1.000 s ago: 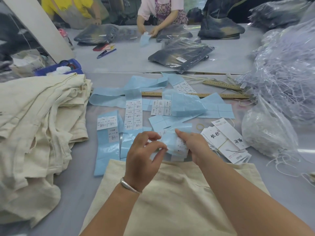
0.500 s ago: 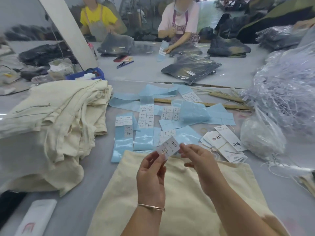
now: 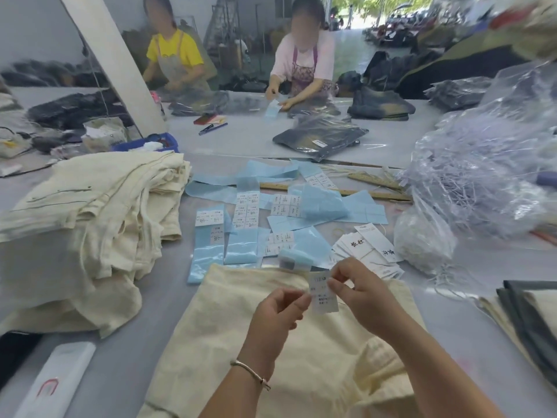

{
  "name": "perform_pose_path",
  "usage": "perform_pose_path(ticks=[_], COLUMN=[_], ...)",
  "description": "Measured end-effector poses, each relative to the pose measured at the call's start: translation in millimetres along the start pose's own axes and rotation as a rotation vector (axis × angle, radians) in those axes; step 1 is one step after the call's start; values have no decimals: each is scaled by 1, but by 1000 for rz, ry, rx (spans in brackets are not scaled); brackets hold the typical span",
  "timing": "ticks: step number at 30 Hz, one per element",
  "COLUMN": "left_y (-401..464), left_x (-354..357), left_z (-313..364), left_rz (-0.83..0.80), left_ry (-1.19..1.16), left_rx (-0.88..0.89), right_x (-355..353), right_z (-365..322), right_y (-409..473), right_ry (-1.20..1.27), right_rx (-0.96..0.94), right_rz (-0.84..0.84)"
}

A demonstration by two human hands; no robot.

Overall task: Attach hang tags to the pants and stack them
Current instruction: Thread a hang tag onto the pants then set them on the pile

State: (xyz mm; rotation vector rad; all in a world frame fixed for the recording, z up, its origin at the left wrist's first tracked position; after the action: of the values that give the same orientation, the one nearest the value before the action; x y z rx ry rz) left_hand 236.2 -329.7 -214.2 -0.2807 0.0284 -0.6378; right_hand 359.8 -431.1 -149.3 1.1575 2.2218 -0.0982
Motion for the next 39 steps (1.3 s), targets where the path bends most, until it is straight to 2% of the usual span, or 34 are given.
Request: perform_pose_path(ticks=[2, 6, 8, 10, 12, 14, 22, 27, 30, 32, 34, 36, 39], left_y=[0, 11, 20, 29, 37, 45, 74, 82, 78, 72, 66, 62, 53], left_x=[9, 19, 19, 18, 18, 20, 19, 15, 15, 15, 10, -2, -17], left_z=[-2, -15, -23, -32, -41, -47, -56, -52, -48, -42, -34, -21, 4], left_rz=[-61, -58, -43, -27, -30, -39, 2, 15, 3, -34, -58, -32, 7], left_ry=[8, 17, 50, 64, 58, 57, -44, -59, -82, -107, -130, -183, -273], left_rx=[3, -20, -32, -53, -75, -101, -196, -182, -189, -195, -196, -198, -162], right_x=[5, 10, 3, -13, -26, -32, -17, -18, -30, -43, -55, -63, -65], right_z=[4, 25, 49, 83, 115, 141, 202, 201, 179, 155, 133, 116, 102], right_y=[-3, 3, 17, 40, 68, 99, 165, 178, 179, 172, 155, 132, 93], right_ry=[-28, -68, -49, -36, -142, -293, -941, -1052, -1134, -1067, -874, -577, 42], right_rx=[-25, -16, 103, 256, 340, 352, 332, 282, 191, 154, 138, 141, 257], right_rz=[-46, -86, -11, 141, 241, 268, -46, -73, 54, 209, 346, 426, 412])
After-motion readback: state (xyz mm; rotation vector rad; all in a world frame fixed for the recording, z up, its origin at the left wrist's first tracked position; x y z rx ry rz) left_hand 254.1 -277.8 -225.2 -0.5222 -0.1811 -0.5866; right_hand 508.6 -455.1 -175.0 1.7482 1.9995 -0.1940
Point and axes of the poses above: each hand's wrist, its own y-axis towards the middle knuckle, its own x-axis out of the palm, z = x × y, the point moved 8 cm from there along y, towards the middle knuckle, and after that the axes turned 12 degrees about z, right-handed, at the moved point
